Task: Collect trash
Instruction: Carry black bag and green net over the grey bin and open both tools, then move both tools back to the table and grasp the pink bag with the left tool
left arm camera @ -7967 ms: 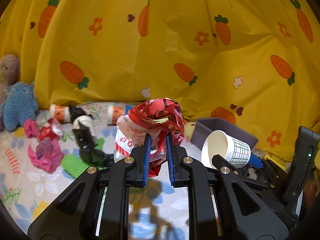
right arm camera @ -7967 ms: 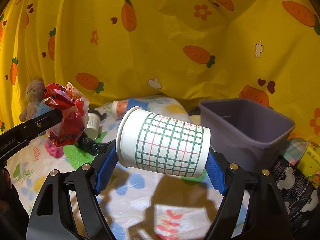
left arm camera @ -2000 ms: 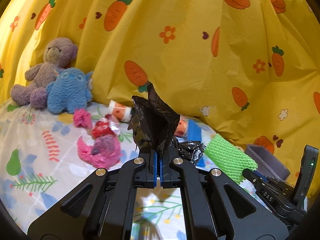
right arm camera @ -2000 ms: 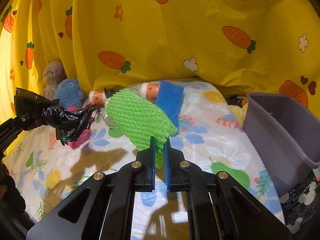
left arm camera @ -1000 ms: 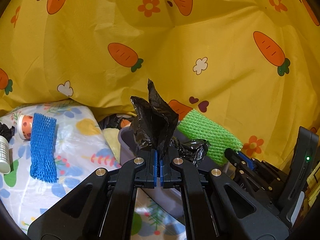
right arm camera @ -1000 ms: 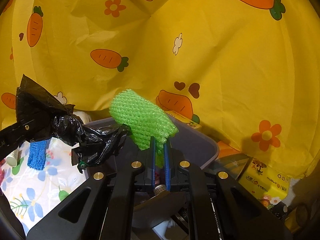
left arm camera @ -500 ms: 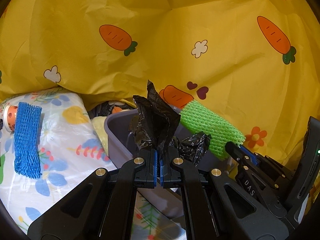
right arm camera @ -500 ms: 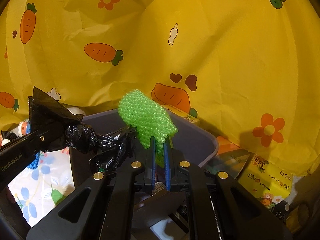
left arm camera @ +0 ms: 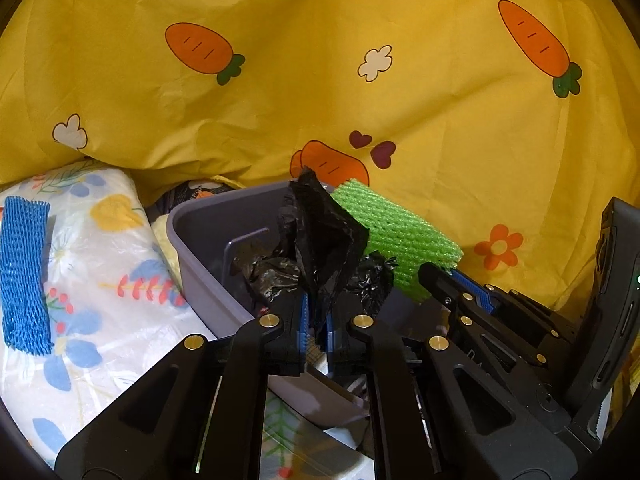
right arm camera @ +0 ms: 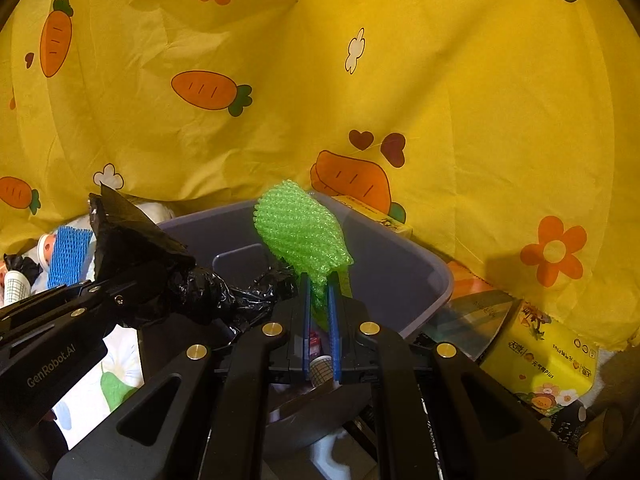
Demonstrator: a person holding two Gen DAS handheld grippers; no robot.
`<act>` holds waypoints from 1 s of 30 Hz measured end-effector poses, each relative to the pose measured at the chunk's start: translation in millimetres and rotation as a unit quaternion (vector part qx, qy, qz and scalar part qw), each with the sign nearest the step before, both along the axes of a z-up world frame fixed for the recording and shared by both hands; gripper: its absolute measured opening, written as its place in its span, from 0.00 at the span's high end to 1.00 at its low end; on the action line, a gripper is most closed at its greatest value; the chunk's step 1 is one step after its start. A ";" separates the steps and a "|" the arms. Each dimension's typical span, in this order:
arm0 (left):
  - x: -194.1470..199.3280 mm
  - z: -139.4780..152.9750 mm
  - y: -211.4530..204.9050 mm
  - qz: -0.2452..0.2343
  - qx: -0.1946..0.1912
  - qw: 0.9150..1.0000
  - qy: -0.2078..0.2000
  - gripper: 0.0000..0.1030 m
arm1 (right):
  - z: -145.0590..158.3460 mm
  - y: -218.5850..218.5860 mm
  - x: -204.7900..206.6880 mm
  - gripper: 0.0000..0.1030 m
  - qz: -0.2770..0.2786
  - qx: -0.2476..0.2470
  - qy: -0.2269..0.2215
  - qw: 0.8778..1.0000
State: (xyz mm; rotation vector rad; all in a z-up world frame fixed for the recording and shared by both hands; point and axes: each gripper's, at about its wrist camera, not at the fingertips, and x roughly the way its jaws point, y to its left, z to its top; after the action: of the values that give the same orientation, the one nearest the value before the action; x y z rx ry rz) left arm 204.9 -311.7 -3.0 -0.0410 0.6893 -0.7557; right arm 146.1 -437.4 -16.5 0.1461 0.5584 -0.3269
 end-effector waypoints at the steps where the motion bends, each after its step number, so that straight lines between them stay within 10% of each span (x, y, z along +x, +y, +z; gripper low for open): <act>1: -0.7 0.1 0.8 0.001 0.000 1.000 0.000 0.78 | -0.5 0.1 0.6 0.91 0.002 0.002 0.001 1.000; 3: -2.8 1.7 5.2 0.016 -0.002 1.000 -0.008 0.32 | -1.0 -0.4 1.4 0.90 0.005 0.005 0.000 1.000; 4: -4.0 3.4 10.1 0.028 -0.009 0.999 -0.014 0.26 | -1.2 -1.1 1.6 0.87 0.005 0.008 -0.002 1.000; 9: -2.5 8.5 25.6 0.049 -0.022 0.998 -0.020 0.21 | -4.3 -2.2 3.1 0.62 0.001 0.014 -0.002 1.000; 30: -26.2 6.8 74.2 0.108 0.015 0.993 -0.051 0.20 | 1.6 16.6 -11.3 0.39 -0.008 -0.003 -0.014 1.000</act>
State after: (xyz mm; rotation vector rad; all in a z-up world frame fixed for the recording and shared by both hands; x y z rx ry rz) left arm 178.7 -237.6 3.8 -0.0476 0.5873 -0.5348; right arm 134.7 -420.7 -14.9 0.1496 0.5286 -0.3412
